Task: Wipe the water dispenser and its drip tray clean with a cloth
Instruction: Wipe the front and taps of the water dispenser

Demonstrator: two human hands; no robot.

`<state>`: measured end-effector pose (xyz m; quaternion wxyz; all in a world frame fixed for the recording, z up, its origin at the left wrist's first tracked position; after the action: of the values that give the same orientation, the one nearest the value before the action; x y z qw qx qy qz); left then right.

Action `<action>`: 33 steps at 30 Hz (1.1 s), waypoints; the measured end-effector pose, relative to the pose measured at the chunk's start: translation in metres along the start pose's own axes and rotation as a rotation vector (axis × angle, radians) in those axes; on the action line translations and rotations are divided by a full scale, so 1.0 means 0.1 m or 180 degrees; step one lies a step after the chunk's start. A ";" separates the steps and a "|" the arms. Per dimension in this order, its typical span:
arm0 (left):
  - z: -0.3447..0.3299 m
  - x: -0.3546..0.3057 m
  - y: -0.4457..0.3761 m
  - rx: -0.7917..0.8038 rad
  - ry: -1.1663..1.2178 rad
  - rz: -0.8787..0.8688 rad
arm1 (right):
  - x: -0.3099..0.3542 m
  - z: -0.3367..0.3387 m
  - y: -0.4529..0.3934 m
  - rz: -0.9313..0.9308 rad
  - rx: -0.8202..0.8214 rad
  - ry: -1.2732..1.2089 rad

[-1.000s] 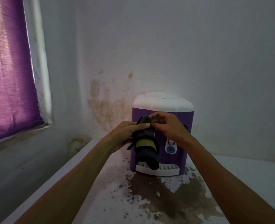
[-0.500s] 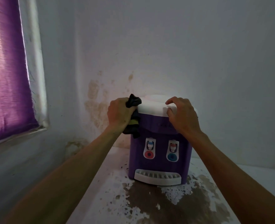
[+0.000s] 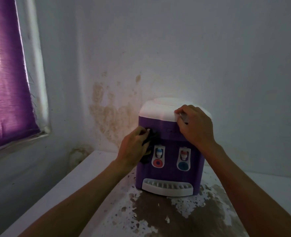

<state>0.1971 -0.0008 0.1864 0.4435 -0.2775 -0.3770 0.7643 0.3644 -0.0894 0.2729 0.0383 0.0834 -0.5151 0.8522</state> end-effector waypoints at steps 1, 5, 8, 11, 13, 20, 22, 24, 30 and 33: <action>0.02 0.02 -0.03 -0.0018 0.0039 0.0061 | 0.00 0.00 0.00 -0.0001 0.0012 0.0000; 0.32 0.02 -0.34 -0.0463 0.0268 0.0326 | 0.00 -0.01 0.00 0.0012 0.0027 0.0020; 0.55 0.01 -0.61 -0.0958 0.0434 0.0496 | -0.01 -0.01 0.02 0.0012 0.0030 -0.0014; 0.54 -0.10 -0.71 -0.1067 0.0389 0.0409 | -0.02 -0.02 0.03 -0.0002 0.0024 -0.0044; 0.46 -0.21 -0.62 -0.0998 0.0186 0.0176 | -0.03 -0.03 0.04 -0.0004 0.0033 -0.0068; -0.07 -0.28 -0.06 -0.0057 -0.0032 -0.0443 | -0.04 -0.06 0.06 -0.0078 0.0007 -0.0134; -0.04 -0.21 -0.11 -0.0086 0.0118 -0.0233 | -0.04 -0.06 0.06 -0.0075 0.0028 -0.0163; 0.11 -0.16 -0.27 -0.0334 0.0322 0.0059 | -0.04 -0.07 0.07 -0.0041 0.0061 -0.0193; 0.39 -0.09 -0.56 -0.1072 0.0546 0.0711 | -0.05 -0.07 0.07 -0.0008 0.0079 -0.0309; 0.23 -0.22 -0.37 -0.0905 0.0398 0.0409 | -0.06 -0.08 0.08 -0.0027 0.0085 -0.0378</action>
<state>0.2070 -0.0161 0.2317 0.3727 -0.4080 -0.4346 0.7112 0.3684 -0.0854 0.2611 0.0101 0.1366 -0.5047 0.8524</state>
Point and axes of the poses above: each hand's wrist, its own y-axis away from the middle knuckle, its own z-axis out of the back of the hand, x = y × z, the point moved 10 cm from there along -y, towards the middle knuckle, and after that the axes turned 4 degrees about -z, right-handed, at the moved point
